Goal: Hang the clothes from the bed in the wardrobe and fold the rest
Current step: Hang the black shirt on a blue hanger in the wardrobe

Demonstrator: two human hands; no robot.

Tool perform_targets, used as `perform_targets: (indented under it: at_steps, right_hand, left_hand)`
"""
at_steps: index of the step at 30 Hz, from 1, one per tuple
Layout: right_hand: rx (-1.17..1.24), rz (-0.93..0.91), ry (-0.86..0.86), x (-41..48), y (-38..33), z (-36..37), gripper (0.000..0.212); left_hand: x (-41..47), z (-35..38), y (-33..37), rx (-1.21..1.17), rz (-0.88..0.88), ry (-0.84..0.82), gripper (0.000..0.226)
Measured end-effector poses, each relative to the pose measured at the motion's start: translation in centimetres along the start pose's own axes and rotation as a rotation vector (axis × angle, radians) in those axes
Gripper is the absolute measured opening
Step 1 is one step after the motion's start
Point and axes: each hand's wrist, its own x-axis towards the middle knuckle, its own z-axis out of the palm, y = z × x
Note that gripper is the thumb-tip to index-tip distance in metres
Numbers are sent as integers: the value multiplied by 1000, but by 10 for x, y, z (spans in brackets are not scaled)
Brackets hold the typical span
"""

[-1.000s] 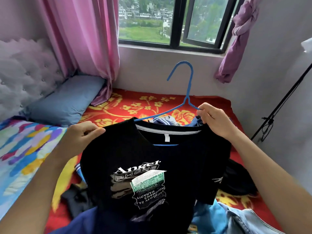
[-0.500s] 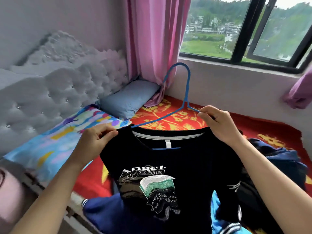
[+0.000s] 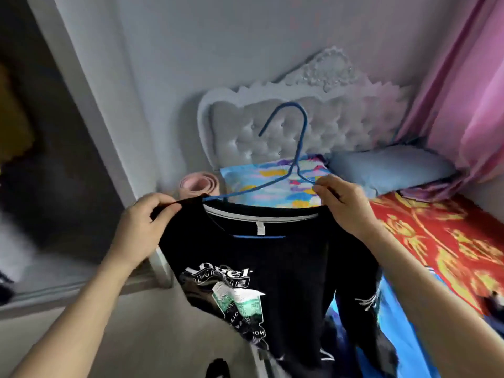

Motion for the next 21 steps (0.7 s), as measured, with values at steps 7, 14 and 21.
perform_targets:
  at_steps: [7,14,21]
  right_hand:
    - [56,-218,-160,41,-94,81,11]
    - [107,-339,-256,81,-199,172,14]
    - [215,-374,-255,110,-307,275,15]
  left_hand:
    - [-35,-111,-44,213,-83,299,5]
    - [-38,-219,-112,225,-142,458,23]
    - [-24,-322,-173,509,22,576,7]
